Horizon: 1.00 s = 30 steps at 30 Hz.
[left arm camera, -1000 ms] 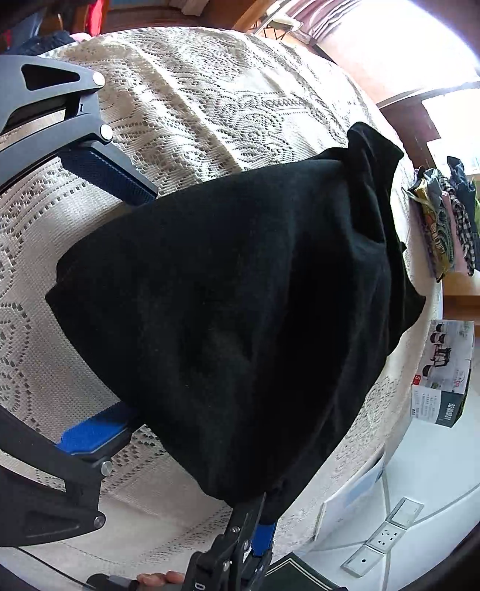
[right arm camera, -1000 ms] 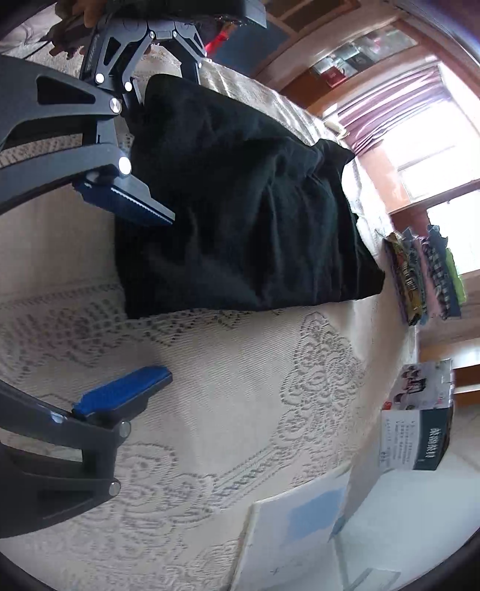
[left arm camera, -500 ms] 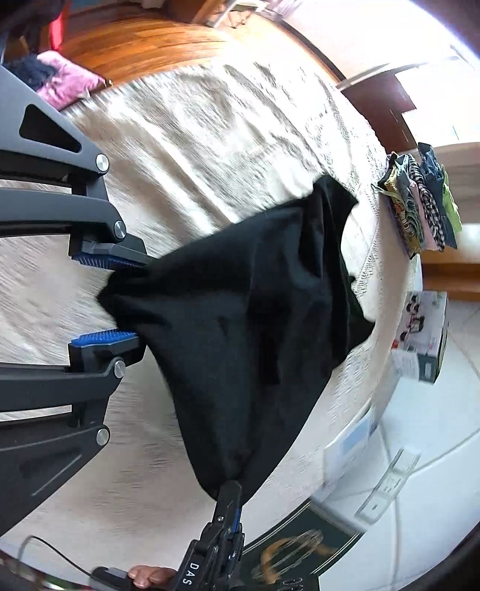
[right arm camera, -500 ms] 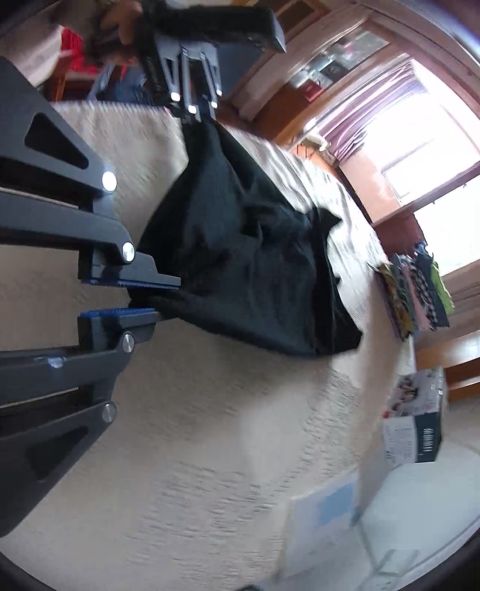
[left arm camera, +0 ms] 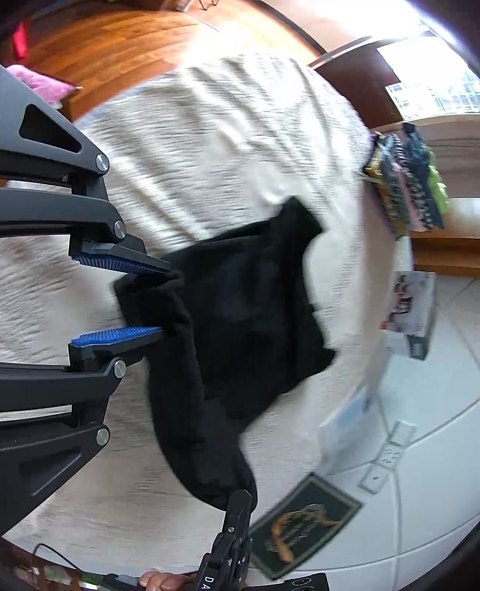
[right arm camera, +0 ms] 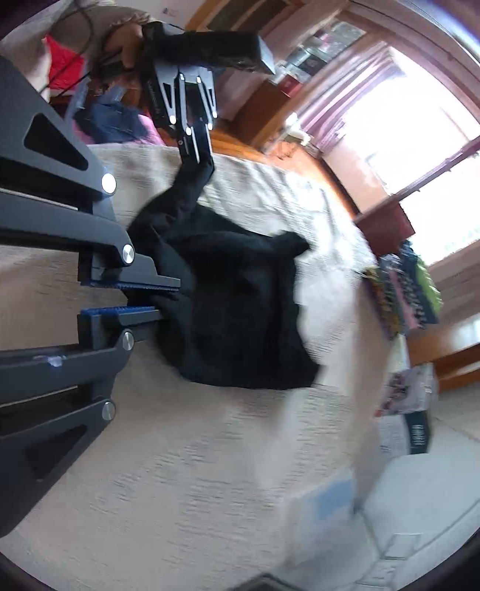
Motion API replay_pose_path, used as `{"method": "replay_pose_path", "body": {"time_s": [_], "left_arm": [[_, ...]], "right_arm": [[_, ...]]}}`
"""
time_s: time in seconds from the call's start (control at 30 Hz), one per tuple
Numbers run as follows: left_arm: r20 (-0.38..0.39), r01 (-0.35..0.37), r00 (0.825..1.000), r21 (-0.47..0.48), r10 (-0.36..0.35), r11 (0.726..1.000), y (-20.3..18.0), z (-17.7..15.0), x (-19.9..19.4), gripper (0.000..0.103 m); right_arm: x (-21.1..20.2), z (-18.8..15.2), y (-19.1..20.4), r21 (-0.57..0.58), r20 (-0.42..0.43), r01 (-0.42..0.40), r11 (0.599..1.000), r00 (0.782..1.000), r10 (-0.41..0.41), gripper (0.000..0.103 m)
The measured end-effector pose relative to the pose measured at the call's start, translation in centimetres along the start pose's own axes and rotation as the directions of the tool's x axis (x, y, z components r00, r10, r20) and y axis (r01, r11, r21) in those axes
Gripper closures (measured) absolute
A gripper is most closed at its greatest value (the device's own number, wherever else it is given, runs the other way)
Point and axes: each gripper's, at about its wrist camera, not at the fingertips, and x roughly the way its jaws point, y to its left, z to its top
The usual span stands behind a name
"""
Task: Fold clothes
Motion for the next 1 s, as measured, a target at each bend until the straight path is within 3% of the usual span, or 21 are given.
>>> {"method": "replay_pose_path", "body": {"time_s": [0.2, 0.3, 0.37, 0.4, 0.43, 0.47, 0.5, 0.53, 0.57, 0.73, 0.93, 0.97, 1.0], "left_arm": [[0.002, -0.014, 1.0, 0.006, 0.014, 1.0, 3.9, 8.8, 4.9, 0.075], [-0.014, -0.057, 0.998, -0.011, 0.057, 0.998, 6.5, 12.3, 8.3, 0.075], [-0.041, -0.084, 0.996, -0.048, 0.083, 0.995, 8.6, 14.0, 10.8, 0.075], [-0.048, -0.07, 0.997, -0.054, 0.068, 0.996, 9.0, 13.9, 10.9, 0.068], [-0.053, -0.053, 0.997, -0.058, 0.05, 0.997, 9.3, 13.8, 11.0, 0.061], [-0.059, -0.035, 0.998, -0.062, 0.031, 0.997, 9.6, 13.6, 11.0, 0.045], [-0.064, -0.018, 0.998, -0.066, 0.013, 0.998, 9.9, 13.5, 11.0, 0.035], [-0.067, 0.004, 0.998, -0.064, -0.009, 0.998, 9.8, 13.0, 10.6, 0.03], [-0.073, 0.031, 0.997, -0.066, -0.035, 0.997, 9.7, 12.2, 10.2, 0.024], [-0.115, 0.082, 0.989, -0.105, -0.094, 0.991, 8.8, 8.8, 9.7, 0.024], [-0.127, 0.143, 0.977, -0.197, -0.169, 0.97, 7.9, 7.9, 11.7, 0.025], [-0.128, 0.166, 0.973, -0.202, -0.194, 0.965, 7.6, 8.0, 12.1, 0.035], [-0.143, 0.203, 0.961, -0.217, -0.237, 0.955, 7.3, 8.1, 12.7, 0.052]], "right_arm": [[4.5, 9.0, -2.5, 0.092, 0.034, 0.021, 0.996, 0.999, -0.024, 0.097], [8.9, 12.0, -5.2, 0.158, -0.015, -0.013, 0.987, 1.0, 0.015, 0.096], [11.8, 12.7, -6.8, 0.211, -0.065, 0.01, 0.978, 0.998, 0.003, 0.092], [12.5, 12.9, -7.3, 0.232, -0.08, 0.035, 0.972, 0.997, -0.017, 0.09], [12.6, 12.8, -7.7, 0.249, -0.077, 0.049, 0.967, 0.997, -0.031, 0.081], [12.5, 12.8, -8.1, 0.264, -0.067, 0.057, 0.963, 0.997, -0.041, 0.063], [12.1, 12.6, -8.5, 0.276, -0.06, 0.049, 0.96, 0.998, -0.034, 0.052], [11.5, 12.4, -8.8, 0.286, -0.054, 0.034, 0.958, 0.998, -0.019, 0.036], [10.8, 12.1, -9.0, 0.289, -0.05, 0.03, 0.957, 0.999, -0.016, 0.03], [7.2, 9.3, -9.1, 0.251, -0.059, 0.074, 0.965, 0.996, -0.062, 0.028], [7.4, 7.1, -8.3, 0.24, -0.092, 0.093, 0.966, 0.993, -0.073, 0.028], [7.6, 7.0, -8.3, 0.246, -0.092, 0.091, 0.965, 0.993, -0.07, 0.028], [7.8, 7.0, -8.3, 0.251, -0.092, 0.086, 0.964, 0.994, -0.064, 0.028]]}}
